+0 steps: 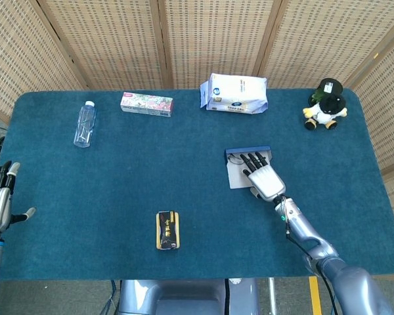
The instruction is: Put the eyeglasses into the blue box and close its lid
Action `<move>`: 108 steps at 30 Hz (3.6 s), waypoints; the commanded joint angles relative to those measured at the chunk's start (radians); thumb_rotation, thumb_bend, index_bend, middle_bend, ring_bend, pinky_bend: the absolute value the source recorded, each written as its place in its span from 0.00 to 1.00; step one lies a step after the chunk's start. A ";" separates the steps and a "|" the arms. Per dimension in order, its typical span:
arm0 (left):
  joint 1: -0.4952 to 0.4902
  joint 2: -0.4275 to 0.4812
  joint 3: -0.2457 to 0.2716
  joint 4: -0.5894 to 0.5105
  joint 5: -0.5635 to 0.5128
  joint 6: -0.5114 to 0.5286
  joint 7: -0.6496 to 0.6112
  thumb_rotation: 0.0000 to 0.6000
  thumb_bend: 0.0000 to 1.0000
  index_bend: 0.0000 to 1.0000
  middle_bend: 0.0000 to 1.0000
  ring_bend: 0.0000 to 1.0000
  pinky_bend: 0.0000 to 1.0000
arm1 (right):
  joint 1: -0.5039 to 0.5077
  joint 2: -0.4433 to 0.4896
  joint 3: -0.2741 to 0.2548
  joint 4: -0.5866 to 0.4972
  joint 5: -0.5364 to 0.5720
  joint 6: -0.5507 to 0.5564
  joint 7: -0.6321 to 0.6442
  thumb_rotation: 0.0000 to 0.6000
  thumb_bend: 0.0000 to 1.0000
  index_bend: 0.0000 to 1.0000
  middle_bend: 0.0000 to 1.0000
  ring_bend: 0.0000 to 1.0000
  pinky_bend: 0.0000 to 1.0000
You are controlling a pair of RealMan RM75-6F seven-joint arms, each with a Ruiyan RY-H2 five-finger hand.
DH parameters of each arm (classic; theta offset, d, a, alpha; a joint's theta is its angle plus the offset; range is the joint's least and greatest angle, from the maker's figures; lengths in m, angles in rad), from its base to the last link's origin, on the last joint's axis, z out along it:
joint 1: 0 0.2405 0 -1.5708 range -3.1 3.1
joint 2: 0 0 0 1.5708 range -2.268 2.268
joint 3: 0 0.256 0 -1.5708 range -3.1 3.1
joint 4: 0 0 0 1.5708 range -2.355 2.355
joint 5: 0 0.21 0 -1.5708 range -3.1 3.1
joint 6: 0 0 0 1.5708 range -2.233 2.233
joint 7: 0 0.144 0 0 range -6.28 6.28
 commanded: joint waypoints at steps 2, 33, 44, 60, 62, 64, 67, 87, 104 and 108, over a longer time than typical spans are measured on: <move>0.000 0.000 0.000 0.000 -0.001 0.000 0.001 1.00 0.00 0.00 0.00 0.00 0.00 | 0.005 -0.011 0.005 0.016 0.003 -0.002 0.000 1.00 0.46 0.44 0.05 0.00 0.06; -0.009 -0.002 -0.009 0.017 -0.031 -0.024 -0.002 1.00 0.00 0.00 0.00 0.00 0.00 | 0.106 -0.073 0.114 0.129 0.109 -0.149 0.026 1.00 0.48 0.54 0.07 0.00 0.06; -0.011 -0.004 -0.007 0.016 -0.028 -0.023 0.001 1.00 0.00 0.00 0.00 0.00 0.00 | 0.074 -0.053 0.073 0.113 0.069 -0.073 0.063 1.00 0.57 0.67 0.11 0.00 0.06; -0.006 0.001 -0.001 0.006 -0.011 -0.014 -0.006 1.00 0.00 0.00 0.00 0.00 0.00 | 0.005 0.118 -0.001 -0.160 -0.017 0.095 0.068 1.00 0.61 0.68 0.13 0.00 0.06; -0.007 0.001 0.000 0.006 -0.010 -0.014 -0.006 1.00 0.00 0.00 0.00 0.00 0.00 | -0.008 0.166 -0.016 -0.244 -0.033 0.119 0.050 1.00 0.61 0.68 0.13 0.00 0.06; -0.007 0.000 0.000 0.007 -0.010 -0.014 -0.005 1.00 0.00 0.00 0.00 0.00 0.00 | -0.020 0.213 -0.028 -0.325 -0.045 0.133 0.025 1.00 0.61 0.68 0.13 0.00 0.06; -0.007 -0.001 0.001 0.008 -0.012 -0.015 -0.001 1.00 0.00 0.00 0.00 0.00 0.00 | -0.035 0.283 -0.048 -0.448 -0.061 0.142 -0.025 1.00 0.61 0.69 0.13 0.00 0.06; -0.014 -0.006 0.001 0.013 -0.028 -0.029 0.012 1.00 0.00 0.00 0.00 0.00 0.00 | 0.019 0.367 0.000 -0.613 0.017 -0.056 -0.135 1.00 0.61 0.69 0.14 0.00 0.06; -0.014 -0.006 0.002 0.010 -0.030 -0.028 0.014 1.00 0.00 0.00 0.00 0.00 0.00 | 0.042 0.330 0.017 -0.543 0.036 -0.113 -0.148 1.00 0.61 0.69 0.14 0.00 0.06; -0.014 -0.005 0.002 0.010 -0.029 -0.028 0.010 1.00 0.00 0.00 0.00 0.00 0.00 | 0.044 0.320 0.025 -0.533 0.042 -0.112 -0.149 1.00 0.58 0.64 0.14 0.00 0.06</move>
